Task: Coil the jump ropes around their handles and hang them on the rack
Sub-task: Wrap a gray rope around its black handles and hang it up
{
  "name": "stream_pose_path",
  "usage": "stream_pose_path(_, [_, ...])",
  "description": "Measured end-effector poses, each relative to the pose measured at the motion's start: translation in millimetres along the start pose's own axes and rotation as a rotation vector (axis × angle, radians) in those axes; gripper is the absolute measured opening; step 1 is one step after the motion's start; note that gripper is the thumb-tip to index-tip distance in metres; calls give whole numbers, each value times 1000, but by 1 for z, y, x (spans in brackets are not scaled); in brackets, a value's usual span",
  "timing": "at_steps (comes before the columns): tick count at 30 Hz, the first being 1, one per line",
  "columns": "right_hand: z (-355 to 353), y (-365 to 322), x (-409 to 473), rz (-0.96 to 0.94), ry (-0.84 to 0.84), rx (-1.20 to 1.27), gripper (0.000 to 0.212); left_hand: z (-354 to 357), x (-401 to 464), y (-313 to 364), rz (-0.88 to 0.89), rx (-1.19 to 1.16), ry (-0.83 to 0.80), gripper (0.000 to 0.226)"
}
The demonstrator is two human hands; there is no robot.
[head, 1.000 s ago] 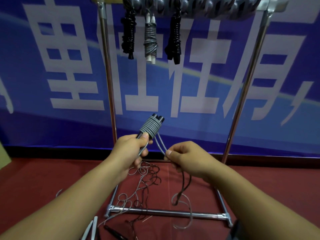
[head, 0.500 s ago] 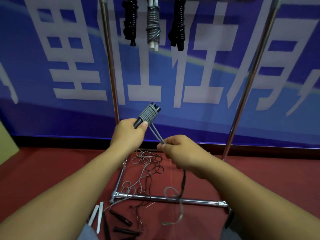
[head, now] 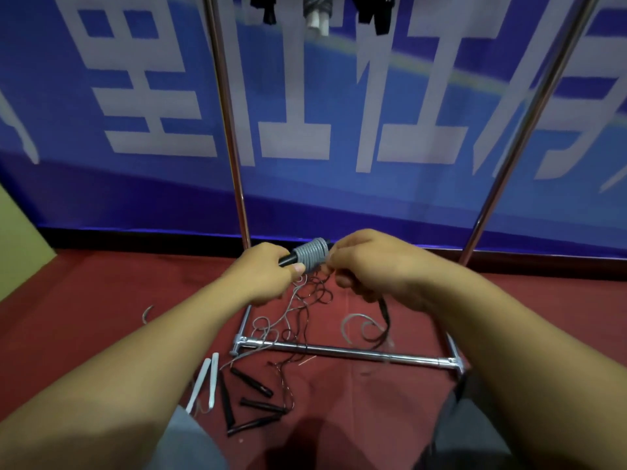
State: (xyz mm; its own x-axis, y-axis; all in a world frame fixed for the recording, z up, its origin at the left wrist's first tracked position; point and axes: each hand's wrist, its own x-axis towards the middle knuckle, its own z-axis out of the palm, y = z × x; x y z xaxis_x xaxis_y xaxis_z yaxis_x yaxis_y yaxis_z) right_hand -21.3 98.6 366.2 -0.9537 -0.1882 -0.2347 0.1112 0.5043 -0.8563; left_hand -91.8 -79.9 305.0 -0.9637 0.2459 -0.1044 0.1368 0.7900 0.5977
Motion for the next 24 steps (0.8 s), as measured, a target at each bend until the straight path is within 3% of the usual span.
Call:
stream_pose_path(5, [7,2,12,39,-60,18,24,17,-19,-5,154,154,-195,28])
stream_pose_path(10, [10,3,25,50,-53,-64,27,16,-35,-9,232,104,-333,16])
stream_pose_path(13, [9,3,31,-55,48,-385,36,6,-42,-11,273,94,-366,19])
stream_pose_path(16, [11,2,42,-198,135,-682,35,-2,-49,-14,333,138,-298,20])
stream_pose_path(21, [9,-7,62,-274,170,-567,29,-19,-57,-29,407,-15,-150,28])
stream_pose_path(24, [7,-3,62,-182,81,-238,27,-33,-60,-30,427,-335,-224,21])
